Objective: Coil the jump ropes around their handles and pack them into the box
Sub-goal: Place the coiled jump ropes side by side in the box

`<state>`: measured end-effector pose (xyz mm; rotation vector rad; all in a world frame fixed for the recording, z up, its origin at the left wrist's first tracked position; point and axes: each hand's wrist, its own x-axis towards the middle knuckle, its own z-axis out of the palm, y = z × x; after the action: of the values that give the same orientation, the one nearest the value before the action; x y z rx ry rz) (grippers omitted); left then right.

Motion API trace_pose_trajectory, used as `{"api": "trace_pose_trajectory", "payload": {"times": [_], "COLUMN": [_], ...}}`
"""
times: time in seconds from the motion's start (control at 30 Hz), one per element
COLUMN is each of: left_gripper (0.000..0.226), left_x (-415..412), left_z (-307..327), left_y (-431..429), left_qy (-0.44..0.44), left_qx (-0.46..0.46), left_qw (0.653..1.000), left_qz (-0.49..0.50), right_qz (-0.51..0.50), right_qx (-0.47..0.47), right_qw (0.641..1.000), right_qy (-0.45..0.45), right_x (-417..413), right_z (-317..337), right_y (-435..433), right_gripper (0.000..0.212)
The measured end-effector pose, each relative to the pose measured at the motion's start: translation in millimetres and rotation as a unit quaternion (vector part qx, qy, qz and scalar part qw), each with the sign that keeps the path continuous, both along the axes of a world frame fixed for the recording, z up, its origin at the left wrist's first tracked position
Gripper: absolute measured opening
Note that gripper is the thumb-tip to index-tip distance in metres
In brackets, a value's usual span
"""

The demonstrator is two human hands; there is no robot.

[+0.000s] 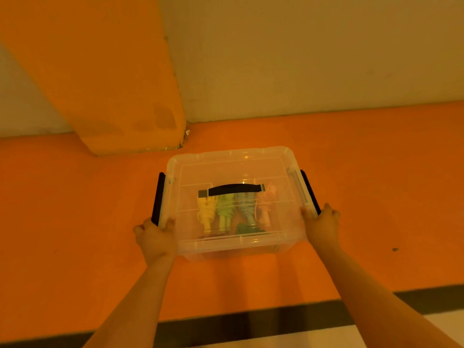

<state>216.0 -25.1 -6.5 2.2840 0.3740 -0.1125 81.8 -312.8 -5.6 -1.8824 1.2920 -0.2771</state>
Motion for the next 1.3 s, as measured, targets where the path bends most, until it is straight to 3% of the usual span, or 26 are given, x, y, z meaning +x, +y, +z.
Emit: {"api": "trace_pose_trajectory", "payload": {"times": [0.17, 0.27, 0.37, 0.43, 0.63, 0.77, 0.97, 1.1, 1.2, 1.3], "left_gripper": [0.049, 0.038, 0.038, 0.038, 0.042, 0.053, 0.053, 0.038, 0.02, 0.05], "left_x": [0, -3, -4, -4, -7, -7, 0, 17, 37, 56], "left_z": [-1, 1, 1, 2, 6, 5, 3, 0, -1, 3], "left_y": [-1, -2, -2, -2, -3, -1, 2, 1, -2, -8], "left_qy": [-0.012, -0.029, -0.041, -0.04, -0.051, -0.057, -0.051, -0.053, -0.061, -0.064], "left_qx": [-0.021, -0.009, 0.011, 0.015, 0.022, 0.021, -0.04, -0.067, -0.034, 0.053], "left_qw": [1.0, 0.999, 0.998, 0.998, 0.997, 0.996, 0.993, 0.994, 0.997, 0.995], "left_qz": [-0.009, -0.028, -0.037, -0.04, -0.051, -0.07, -0.096, -0.061, -0.032, -0.052], "right_qz": [-0.021, -0.018, 0.002, 0.006, 0.02, 0.031, 0.057, 0.047, 0.076, 0.106], "right_qx": [-0.045, -0.053, -0.032, 0.013, 0.0, -0.015, -0.011, -0.039, -0.12, -0.158], "right_qw": [0.997, 0.996, 0.995, 0.992, 0.991, 0.993, 0.996, 0.996, 0.989, 0.978], "right_qy": [-0.064, -0.071, -0.098, -0.124, -0.129, -0.113, -0.071, -0.058, 0.026, 0.081], "right_x": [0, 1, -2, -3, -5, -3, 4, 16, 30, 40], "right_z": [0, 0, -1, 3, 8, 5, 2, 4, 2, 0], "right_y": [1, 3, 3, 5, 9, 9, -6, -14, -20, -30], "right_gripper": [0.077, 0.064, 0.046, 0.048, 0.041, 0.038, 0.035, 0.042, 0.062, 0.059]}}
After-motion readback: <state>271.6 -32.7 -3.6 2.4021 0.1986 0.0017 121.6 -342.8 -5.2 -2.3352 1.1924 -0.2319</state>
